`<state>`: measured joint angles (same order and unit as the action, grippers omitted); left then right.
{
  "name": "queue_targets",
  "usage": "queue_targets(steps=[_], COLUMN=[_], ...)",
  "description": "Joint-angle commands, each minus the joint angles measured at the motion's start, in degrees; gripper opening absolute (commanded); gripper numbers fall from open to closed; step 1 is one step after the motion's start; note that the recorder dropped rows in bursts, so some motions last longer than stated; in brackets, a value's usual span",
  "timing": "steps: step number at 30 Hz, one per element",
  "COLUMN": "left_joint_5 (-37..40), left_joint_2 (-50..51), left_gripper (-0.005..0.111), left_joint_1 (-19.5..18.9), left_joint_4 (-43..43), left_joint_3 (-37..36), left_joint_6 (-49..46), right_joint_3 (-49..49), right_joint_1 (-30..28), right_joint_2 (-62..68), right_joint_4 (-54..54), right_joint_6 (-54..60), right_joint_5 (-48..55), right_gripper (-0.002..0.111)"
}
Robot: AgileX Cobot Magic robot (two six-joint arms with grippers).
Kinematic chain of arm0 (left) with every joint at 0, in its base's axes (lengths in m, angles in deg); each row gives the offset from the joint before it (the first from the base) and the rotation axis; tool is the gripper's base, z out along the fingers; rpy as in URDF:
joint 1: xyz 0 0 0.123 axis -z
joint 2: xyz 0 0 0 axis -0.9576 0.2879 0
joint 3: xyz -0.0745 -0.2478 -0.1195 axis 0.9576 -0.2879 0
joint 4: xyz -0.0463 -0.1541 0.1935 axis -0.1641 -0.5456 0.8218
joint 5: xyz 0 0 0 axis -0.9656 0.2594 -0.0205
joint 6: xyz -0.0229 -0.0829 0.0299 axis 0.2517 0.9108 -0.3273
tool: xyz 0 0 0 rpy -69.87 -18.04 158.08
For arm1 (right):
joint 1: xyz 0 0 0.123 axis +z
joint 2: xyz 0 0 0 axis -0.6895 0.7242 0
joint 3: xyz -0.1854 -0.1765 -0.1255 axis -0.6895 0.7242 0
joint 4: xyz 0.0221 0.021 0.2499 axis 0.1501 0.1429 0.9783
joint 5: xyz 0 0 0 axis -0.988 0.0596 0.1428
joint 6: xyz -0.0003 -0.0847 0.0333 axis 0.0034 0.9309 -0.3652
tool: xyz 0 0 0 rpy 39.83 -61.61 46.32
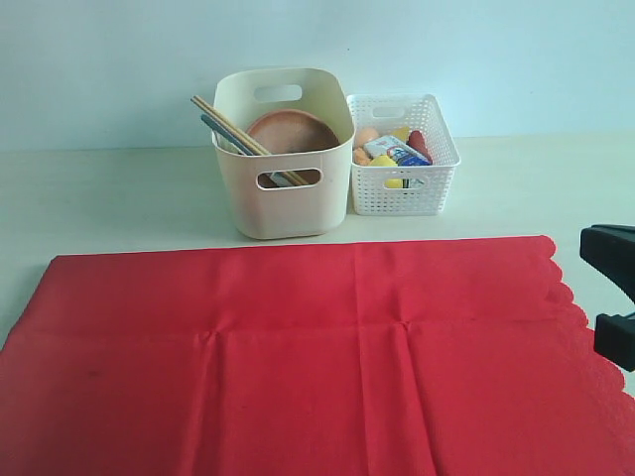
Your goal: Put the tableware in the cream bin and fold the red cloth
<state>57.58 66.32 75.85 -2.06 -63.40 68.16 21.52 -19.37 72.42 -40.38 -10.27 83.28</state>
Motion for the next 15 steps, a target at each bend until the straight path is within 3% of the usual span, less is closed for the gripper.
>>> queue_targets(steps=[1, 15], left_joint_5=[-0.1, -9.2], left_joint_2=[0.2, 0.2], left_gripper=[0.000, 0.000], left_joint_1=[0.1, 0.1], left_joint_4=[-0.6, -0.6], left_joint_3=[0.4, 0.4], left_joint_6=[0.0, 0.3], right_joint_3=[0.2, 0.2], right_joint_1=[0.0, 0.0], right_joint_2=[-0.3, -0.3], right_joint_4=[-0.3, -0.3], right_joint_6=[0.0, 0.0], right_joint_5=[-0.1, 0.1], right_gripper=[0.000, 0.000])
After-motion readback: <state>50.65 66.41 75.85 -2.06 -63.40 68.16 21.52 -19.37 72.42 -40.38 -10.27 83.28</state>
